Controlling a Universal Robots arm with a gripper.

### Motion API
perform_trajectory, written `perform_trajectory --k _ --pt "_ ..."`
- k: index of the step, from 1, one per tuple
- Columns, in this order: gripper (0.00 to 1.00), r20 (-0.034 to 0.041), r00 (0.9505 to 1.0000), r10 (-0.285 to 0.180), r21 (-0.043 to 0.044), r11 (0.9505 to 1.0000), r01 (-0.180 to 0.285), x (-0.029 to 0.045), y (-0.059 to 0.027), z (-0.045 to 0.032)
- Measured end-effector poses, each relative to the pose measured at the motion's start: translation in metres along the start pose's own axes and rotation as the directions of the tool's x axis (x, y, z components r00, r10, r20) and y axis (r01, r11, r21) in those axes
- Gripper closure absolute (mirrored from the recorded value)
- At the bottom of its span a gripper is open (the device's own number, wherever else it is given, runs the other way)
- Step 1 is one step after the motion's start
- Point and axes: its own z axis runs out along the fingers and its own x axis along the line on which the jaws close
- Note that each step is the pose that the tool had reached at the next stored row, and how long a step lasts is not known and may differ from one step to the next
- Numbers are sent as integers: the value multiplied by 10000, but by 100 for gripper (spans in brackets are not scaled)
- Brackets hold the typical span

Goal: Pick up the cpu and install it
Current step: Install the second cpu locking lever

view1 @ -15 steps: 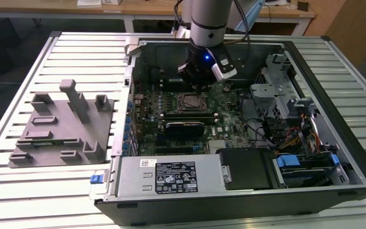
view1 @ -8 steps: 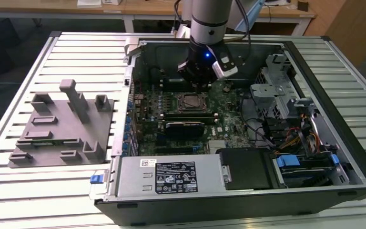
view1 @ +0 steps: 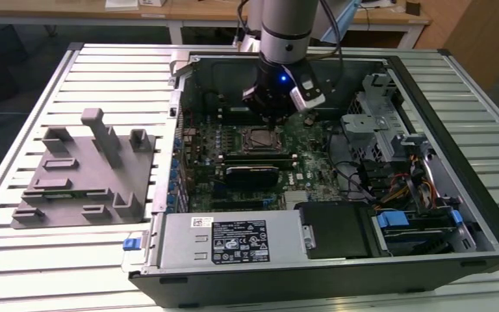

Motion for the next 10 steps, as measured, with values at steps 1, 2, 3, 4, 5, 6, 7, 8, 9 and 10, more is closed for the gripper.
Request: perform_trajectory --k 1,2,3,4,5,6,7,8,9,10 --pt "89 0 10000 0 0 10000 0 0 -8 1" --pt "89 0 10000 0 0 10000 0 0 -15 2" --pt "89 0 10000 0 1 10000 0 0 -22 3" --pt "89 0 10000 0 1 10000 0 0 -29 3" --pt "89 -1 10000 0 2 10000 0 0 -37 4" --pt "89 -1 10000 0 1 10000 0 -1 -45 4" --pt "89 -1 10000 0 1 10000 0 -1 -53 5" --pt "89 0 10000 0 1 10000 0 -1 -63 5" --pt "89 0 10000 0 0 10000 0 -1 -72 5" --pt "89 0 10000 0 0 10000 0 -1 -78 5"
